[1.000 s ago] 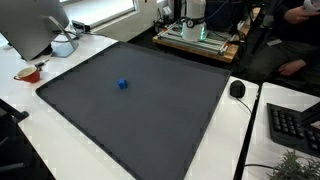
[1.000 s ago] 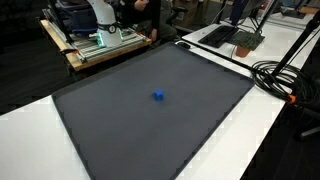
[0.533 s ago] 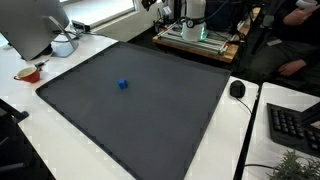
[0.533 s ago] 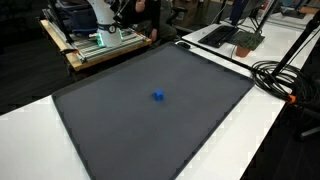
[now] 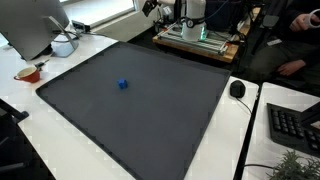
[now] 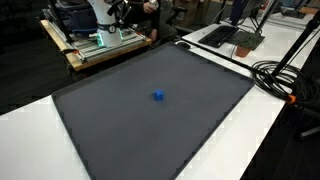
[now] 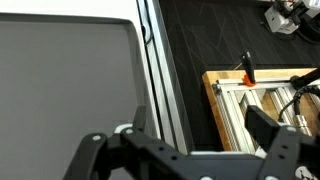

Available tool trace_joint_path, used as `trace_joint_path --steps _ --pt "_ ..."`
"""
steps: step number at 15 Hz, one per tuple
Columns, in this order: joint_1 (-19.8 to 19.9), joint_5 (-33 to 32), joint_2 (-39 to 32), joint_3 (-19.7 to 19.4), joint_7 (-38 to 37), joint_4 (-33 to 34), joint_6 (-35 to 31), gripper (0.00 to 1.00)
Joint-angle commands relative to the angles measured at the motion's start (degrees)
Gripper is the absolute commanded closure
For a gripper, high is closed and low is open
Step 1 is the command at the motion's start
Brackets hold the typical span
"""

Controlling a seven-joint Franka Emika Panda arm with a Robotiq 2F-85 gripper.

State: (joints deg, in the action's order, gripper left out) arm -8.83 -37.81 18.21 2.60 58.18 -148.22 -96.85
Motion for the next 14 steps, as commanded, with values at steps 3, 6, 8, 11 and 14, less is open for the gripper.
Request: trace_joint_path --steps 3,6,8,11,14 --pt "-1.2 -1.2 0.2 0.7 2.7 -2.3 -0.7 0.0" --pt "-2.0 -1.5 4.1 -0.5 12.0 -7.7 -5.6 0.0" --pt "-1.9 -1.9 6.5 -1.3 17.3 -10.8 -8.6 0.0" --pt "-1.8 -2.4 5.4 -2.2 25.7 -9.4 -11.6 0.0" --pt "-1.6 -1.9 7.1 -3.8 34.5 -9.7 -16.6 0.0"
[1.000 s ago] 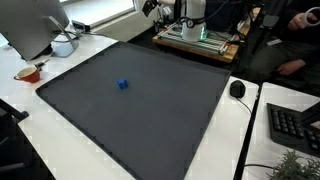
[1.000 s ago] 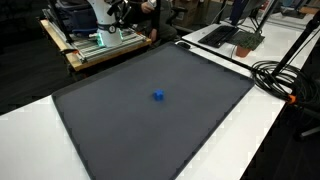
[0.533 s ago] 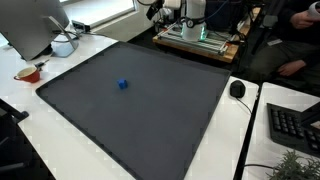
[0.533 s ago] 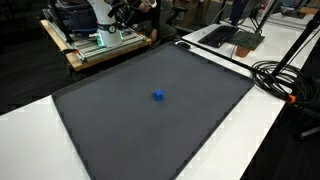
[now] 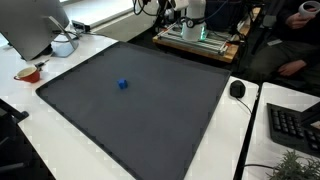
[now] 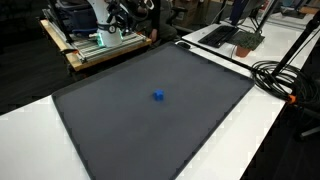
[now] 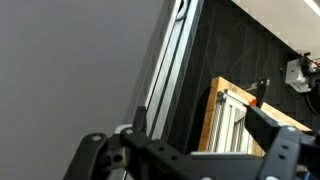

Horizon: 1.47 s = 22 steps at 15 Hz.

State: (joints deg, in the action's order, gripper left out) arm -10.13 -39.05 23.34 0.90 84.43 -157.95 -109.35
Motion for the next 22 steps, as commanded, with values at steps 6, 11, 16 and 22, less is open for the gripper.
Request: trace_joint_path --steps 6,11,16,22 --pt "0.1 -2.2 -0.3 -0.2 4.0 0.4 -6.4 0.0" --pt "1.3 -12.0 -2.8 -0.1 4.4 0.5 -22.1 0.0" --pt "5.5 -31.1 -5.8 -0.6 -0.9 1.4 -32.9 0.0" --pt "10.0 -56.9 -7.2 -3.7 -21.3 2.7 -45.9 0.0"
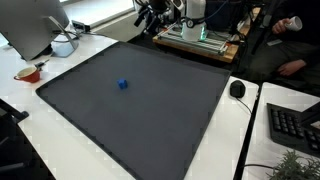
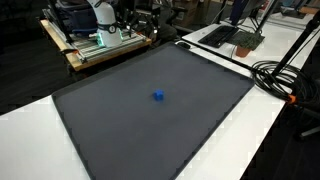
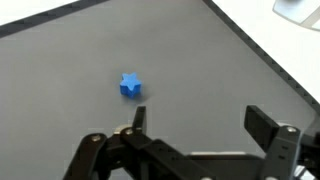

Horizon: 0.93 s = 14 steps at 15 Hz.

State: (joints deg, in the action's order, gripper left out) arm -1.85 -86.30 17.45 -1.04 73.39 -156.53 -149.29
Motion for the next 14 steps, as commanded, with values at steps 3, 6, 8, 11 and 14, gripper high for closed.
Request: trace_joint_path --steps 3,6,8,11,14 --pt "0.7 -5.0 -0.2 -1.1 -5.4 0.1 -2.7 0.0" --pt "0.4 -5.0 -0.2 -0.9 -5.4 0.1 -2.7 0.0" --pt "1.0 -10.7 -1.3 -1.5 -9.8 1.1 -4.6 0.0" --pt "1.7 -18.5 -2.3 -2.4 -14.2 1.4 -6.5 0.0" --pt "1.8 -23.3 -4.9 -2.7 -16.1 1.4 -5.9 0.0"
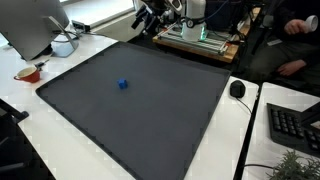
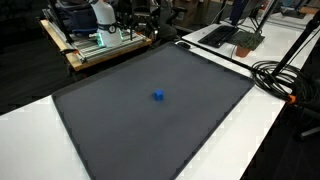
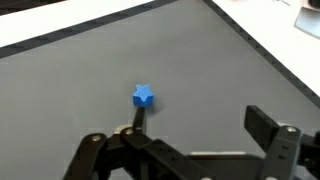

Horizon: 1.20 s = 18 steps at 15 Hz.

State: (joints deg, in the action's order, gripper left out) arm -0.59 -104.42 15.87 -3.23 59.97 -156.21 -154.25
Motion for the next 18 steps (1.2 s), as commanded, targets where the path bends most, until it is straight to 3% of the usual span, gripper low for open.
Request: trace_joint_path --steps 1,6,10,13,18 --pt "0.4 -7.0 -4.5 -0.2 -3.6 1.2 0.0 0.0" --pt "-0.5 -16.3 -12.8 1.4 -10.2 2.2 2.7 0.0" --pt "-0.9 -23.1 -15.1 2.3 -26.4 4.7 0.8 0.0" --pt "-0.8 -28.7 -17.1 3.1 -38.7 6.2 3.0 0.0" --pt "-0.5 -35.9 -18.9 3.3 -49.0 6.3 9.4 0.0"
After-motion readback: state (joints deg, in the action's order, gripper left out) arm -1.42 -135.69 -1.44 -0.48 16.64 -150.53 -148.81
